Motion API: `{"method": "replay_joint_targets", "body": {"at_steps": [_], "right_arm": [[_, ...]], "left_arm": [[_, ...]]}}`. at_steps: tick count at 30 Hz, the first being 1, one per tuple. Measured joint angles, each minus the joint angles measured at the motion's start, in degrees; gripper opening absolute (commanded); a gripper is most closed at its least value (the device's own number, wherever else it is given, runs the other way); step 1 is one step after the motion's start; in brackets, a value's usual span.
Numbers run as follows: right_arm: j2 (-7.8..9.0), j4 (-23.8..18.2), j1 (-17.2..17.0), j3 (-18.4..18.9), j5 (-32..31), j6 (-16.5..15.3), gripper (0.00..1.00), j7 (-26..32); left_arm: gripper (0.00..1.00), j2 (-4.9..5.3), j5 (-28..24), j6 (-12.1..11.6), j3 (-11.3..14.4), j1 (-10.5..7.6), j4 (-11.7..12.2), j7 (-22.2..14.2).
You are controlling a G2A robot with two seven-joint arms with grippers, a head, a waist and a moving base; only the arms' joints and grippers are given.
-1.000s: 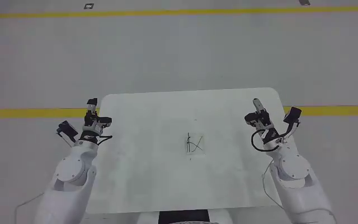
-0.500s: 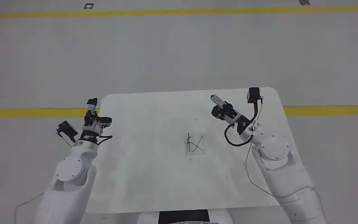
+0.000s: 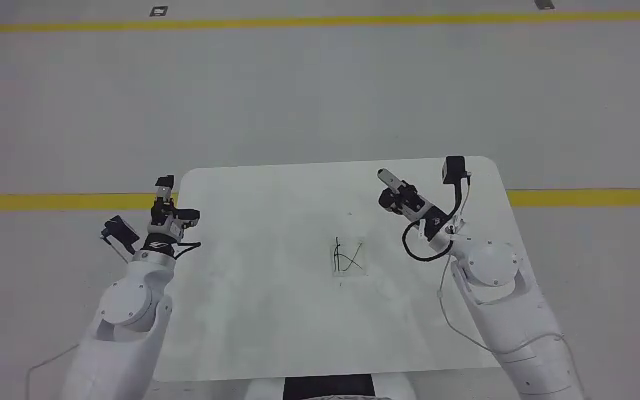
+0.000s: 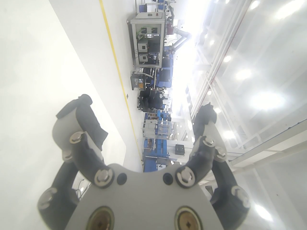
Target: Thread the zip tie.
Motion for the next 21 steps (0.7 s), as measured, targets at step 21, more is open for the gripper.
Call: {"method": "replay_joint_targets", "body": {"at_steps": [21], "right_arm": [[0.21,-0.2,0.7,-1.0,-1.9,1.4,1.0,1.9]], "left_arm": [[1.0,0.0,0.0,0.0,0.0,0.0,0.0,0.0]]}}
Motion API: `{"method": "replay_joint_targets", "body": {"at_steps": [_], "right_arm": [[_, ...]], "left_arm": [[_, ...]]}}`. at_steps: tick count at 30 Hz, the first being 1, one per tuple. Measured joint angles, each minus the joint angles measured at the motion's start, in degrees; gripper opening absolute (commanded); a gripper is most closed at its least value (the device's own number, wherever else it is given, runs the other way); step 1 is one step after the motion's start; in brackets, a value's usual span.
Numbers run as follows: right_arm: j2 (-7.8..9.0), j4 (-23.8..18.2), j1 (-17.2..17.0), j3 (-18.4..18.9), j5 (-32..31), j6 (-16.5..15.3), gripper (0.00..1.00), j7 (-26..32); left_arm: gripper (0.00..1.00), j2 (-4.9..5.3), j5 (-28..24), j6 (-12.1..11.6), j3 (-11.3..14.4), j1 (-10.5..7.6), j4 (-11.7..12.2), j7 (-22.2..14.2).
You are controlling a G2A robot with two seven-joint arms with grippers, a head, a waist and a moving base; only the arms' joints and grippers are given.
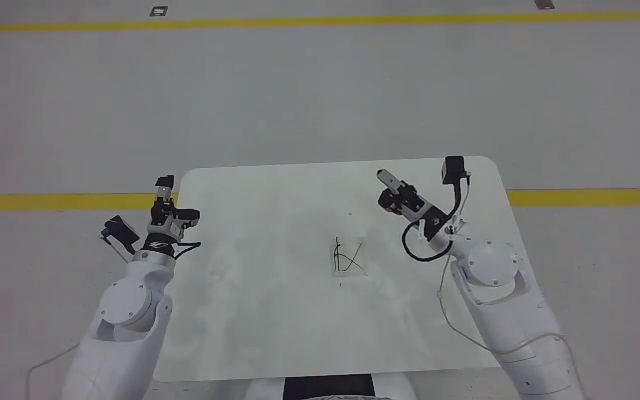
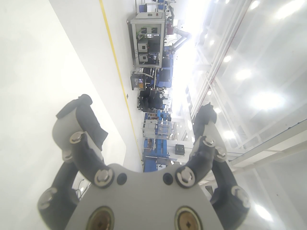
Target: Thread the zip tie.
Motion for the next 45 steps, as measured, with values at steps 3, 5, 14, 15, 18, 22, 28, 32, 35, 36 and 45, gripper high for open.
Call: {"method": "replay_joint_targets", "body": {"at_steps": [3,5,14,15,18,22,28,32,35,36,45], "right_arm": [[0.34,0.1,1.5,-1.5,-5.3,3.3,1.0,6.4],[0.52,0.4,2.5,-2.7,-8.3,5.7,1.0,9.9],[0.92,0.9,5.9,-8.2,-14.4,12.3,1.0,25.2],[0.92,0.9,5.9,-8.2,-14.3,12.3,1.0,25.1],[0.91,0.9,5.9,-8.1,-14.3,12.2,1.0,23.0],[0.9,0.8,5.9,-8.1,-14.3,12.2,1.0,22.9],[0.67,1.2,9.4,-12.7,-20.9,13.4,1.0,24.8],[-0.08,5.6,14.9,-19.4,-26.9,18.4,1.0,31.5],[-0.74,8.2,17.0,-22.0,-26.2,19.3,1.0,33.0],[-0.81,8.4,17.2,-22.1,-25.8,19.2,1.0,33.0],[-0.8,8.4,17.2,-22.0,-25.8,19.2,1.0,32.9]], "left_arm": [[1.0,0.0,0.0,0.0,0.0,0.0,0.0,0.0],[1.0,0.0,0.0,0.0,0.0,0.0,0.0,0.0],[1.0,0.0,0.0,0.0,0.0,0.0,0.0,0.0],[1.0,0.0,0.0,0.0,0.0,0.0,0.0,0.0],[1.0,0.0,0.0,0.0,0.0,0.0,0.0,0.0],[1.0,0.0,0.0,0.0,0.0,0.0,0.0,0.0],[1.0,0.0,0.0,0.0,0.0,0.0,0.0,0.0],[1.0,0.0,0.0,0.0,0.0,0.0,0.0,0.0],[1.0,0.0,0.0,0.0,0.0,0.0,0.0,0.0],[1.0,0.0,0.0,0.0,0.0,0.0,0.0,0.0],[1.0,0.0,0.0,0.0,0.0,0.0,0.0,0.0]]}}
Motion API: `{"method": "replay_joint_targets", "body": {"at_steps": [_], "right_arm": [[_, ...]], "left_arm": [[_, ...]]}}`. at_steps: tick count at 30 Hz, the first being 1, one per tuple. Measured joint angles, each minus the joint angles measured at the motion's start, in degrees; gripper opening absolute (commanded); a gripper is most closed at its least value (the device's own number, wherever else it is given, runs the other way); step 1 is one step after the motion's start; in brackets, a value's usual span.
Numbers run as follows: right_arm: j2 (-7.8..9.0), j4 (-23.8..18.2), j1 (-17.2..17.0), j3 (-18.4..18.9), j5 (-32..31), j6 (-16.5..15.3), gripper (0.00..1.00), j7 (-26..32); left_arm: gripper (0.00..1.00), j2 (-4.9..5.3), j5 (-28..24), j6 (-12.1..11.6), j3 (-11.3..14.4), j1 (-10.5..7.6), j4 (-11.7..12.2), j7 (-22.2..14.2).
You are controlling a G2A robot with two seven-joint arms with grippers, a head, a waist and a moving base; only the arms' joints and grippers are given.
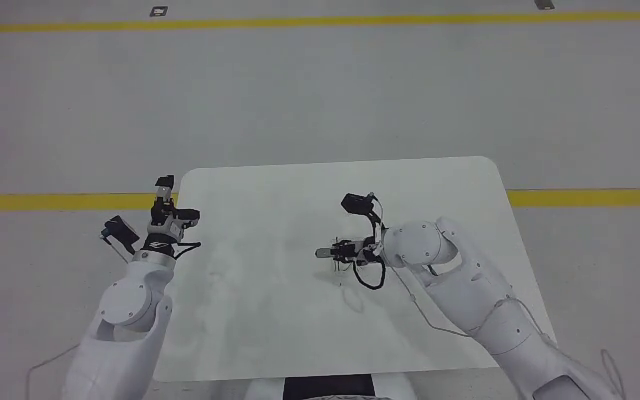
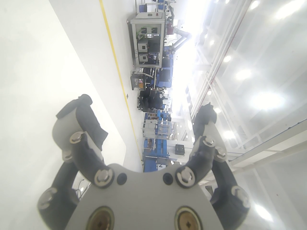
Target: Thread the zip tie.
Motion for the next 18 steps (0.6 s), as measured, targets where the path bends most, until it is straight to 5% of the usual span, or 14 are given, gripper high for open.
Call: {"method": "replay_joint_targets", "body": {"at_steps": [8,18], "right_arm": [[-0.71,2.2,-1.3,-1.1,2.0,-6.2,1.0,-9.3],[-0.84,3.3,-1.5,-1.0,3.5,-6.4,1.0,-10.0]], "left_arm": [[1.0,0.0,0.0,0.0,0.0,0.0,0.0,0.0],[1.0,0.0,0.0,0.0,0.0,0.0,0.0,0.0]]}}
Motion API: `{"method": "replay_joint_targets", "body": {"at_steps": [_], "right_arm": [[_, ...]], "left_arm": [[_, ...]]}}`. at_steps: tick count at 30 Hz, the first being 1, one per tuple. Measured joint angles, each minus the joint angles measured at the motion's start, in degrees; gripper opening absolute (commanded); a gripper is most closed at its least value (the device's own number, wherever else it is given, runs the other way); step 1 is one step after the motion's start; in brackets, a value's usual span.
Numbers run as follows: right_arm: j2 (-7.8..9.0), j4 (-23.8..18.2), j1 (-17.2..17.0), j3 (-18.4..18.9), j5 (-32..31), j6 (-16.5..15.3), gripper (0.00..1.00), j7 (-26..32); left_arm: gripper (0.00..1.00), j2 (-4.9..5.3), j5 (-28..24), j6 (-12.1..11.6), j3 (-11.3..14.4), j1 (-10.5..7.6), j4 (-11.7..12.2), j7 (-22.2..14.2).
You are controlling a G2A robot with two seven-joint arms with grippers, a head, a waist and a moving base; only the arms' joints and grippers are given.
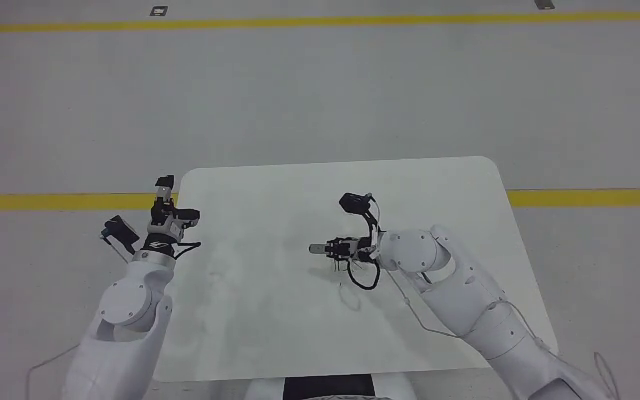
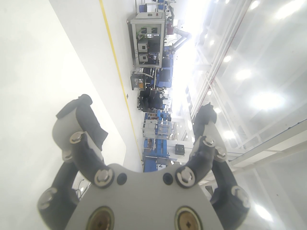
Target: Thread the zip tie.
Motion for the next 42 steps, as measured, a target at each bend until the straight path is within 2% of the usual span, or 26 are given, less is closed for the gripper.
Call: {"method": "replay_joint_targets", "body": {"at_steps": [2,5,15,20,21,22,24,25,30,34,42], "right_arm": [[0.03,0.0,0.0,-0.2,-0.4,0.0,1.0,-0.3],[0.04,-0.6,0.3,-1.4,-4.8,0.3,1.0,-1.1],[0.0,-0.7,0.2,-1.8,-5.8,0.1,1.0,-1.5],[-0.1,-0.1,1.6,-3.2,-10.0,2.6,1.0,1.0],[-0.15,0.1,1.9,-3.5,-10.3,2.8,0.6,1.4],[-0.23,0.3,2.1,-3.7,-10.4,3.0,0.4,1.6],[-0.4,0.9,2.5,-4.0,-10.7,3.5,0.32,1.6],[-0.47,1.0,2.7,-4.2,-10.8,3.7,0.25,1.6],[-0.77,1.5,3.2,-4.7,-11.4,4.3,0.17,1.5],[-0.88,2.2,3.3,-4.7,-11.8,4.6,0.2,1.3],[-0.81,2.5,2.9,-4.9,-15.4,6.4,0.19,1.7]], "left_arm": [[1.0,0.0,0.0,0.0,0.0,0.0,0.0,0.0],[1.0,0.0,0.0,0.0,0.0,0.0,0.0,0.0],[1.0,0.0,0.0,0.0,0.0,0.0,0.0,0.0],[1.0,0.0,0.0,0.0,0.0,0.0,0.0,0.0],[1.0,0.0,0.0,0.0,0.0,0.0,0.0,0.0],[1.0,0.0,0.0,0.0,0.0,0.0,0.0,0.0],[1.0,0.0,0.0,0.0,0.0,0.0,0.0,0.0],[1.0,0.0,0.0,0.0,0.0,0.0,0.0,0.0],[1.0,0.0,0.0,0.0,0.0,0.0,0.0,0.0],[1.0,0.0,0.0,0.0,0.0,0.0,0.0,0.0],[1.0,0.0,0.0,0.0,0.0,0.0,0.0,0.0]]}}
